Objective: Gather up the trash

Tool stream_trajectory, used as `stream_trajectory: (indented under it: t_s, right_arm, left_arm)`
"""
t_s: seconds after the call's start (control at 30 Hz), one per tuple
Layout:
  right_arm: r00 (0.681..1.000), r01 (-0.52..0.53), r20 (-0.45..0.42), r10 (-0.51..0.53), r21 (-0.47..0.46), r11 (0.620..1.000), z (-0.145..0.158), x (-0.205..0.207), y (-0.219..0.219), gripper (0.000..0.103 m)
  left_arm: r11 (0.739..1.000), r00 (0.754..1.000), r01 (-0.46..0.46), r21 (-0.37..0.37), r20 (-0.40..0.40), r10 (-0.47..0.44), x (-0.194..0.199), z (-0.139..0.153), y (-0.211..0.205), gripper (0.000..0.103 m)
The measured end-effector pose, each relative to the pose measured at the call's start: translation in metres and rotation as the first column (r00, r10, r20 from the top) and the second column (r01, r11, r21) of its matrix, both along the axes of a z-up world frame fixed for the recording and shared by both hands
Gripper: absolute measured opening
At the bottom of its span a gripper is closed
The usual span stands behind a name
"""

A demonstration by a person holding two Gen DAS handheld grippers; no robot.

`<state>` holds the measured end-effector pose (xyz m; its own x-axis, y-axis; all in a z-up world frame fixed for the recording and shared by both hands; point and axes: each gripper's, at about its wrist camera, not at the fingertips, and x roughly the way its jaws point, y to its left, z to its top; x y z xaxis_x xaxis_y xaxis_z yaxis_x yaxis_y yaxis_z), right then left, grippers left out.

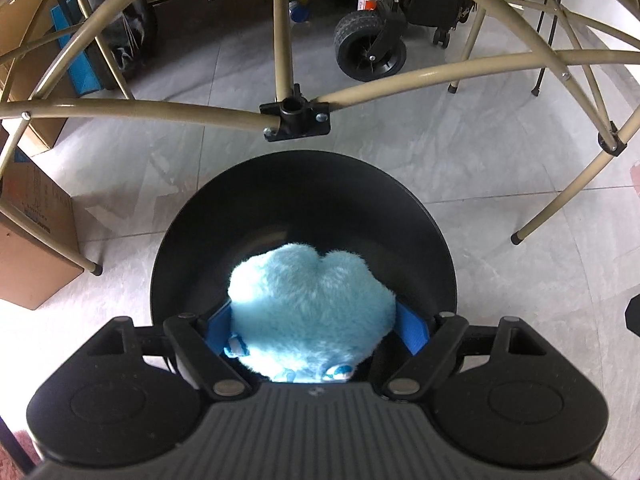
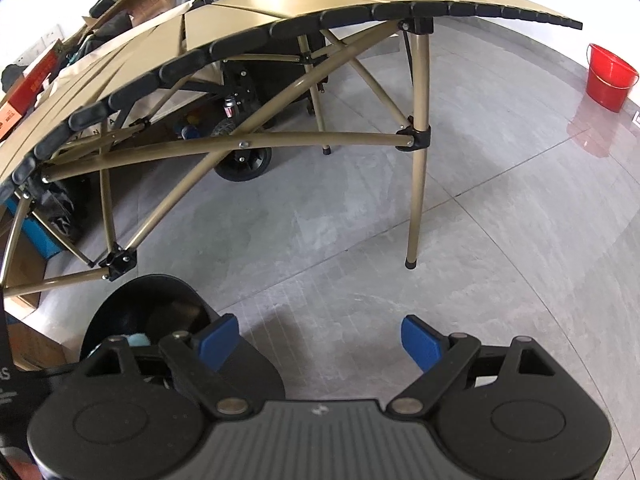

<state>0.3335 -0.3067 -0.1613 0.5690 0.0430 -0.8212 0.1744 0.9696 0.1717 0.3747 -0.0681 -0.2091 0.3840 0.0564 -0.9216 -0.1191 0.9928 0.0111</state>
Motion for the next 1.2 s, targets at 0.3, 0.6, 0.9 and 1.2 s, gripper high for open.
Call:
stream_trajectory:
  t_s: [0.3, 0.6, 0.9, 1.2]
  right_arm:
    - [1.0, 0.0, 0.0, 0.0, 0.0, 1.0, 0.0, 0.001, 0.0, 0.088]
    - [1.0, -0.005, 0.001, 0.005, 0.002, 1.0, -0.001, 0.0, 0.0, 0.088]
    - [1.0, -0.005, 0.001, 0.005, 0.002, 1.0, -0.001, 0.0, 0.001, 0.088]
    - [1.0, -0.02, 0.009, 0.02, 0.01, 1.0, 0.002, -0.001, 0.003, 0.088]
  left_arm:
    - [1.0, 0.999, -0.011, -0.003, -0.038, 0.011, 0.002, -0.005, 0.003, 0.102]
    - [1.0, 0.999, -0.005, -0.001, -0.05, 0.005, 0.002, -0.006, 0.003, 0.103]
    - [1.0, 0.999, -0.007, -0.002, -0.04, 0.007, 0.001, -0.003, 0.005, 0.103]
    - [1.0, 1.0, -0.012, 0.001, -0.01, 0.012, -0.003, 0.004, 0.007, 0.103]
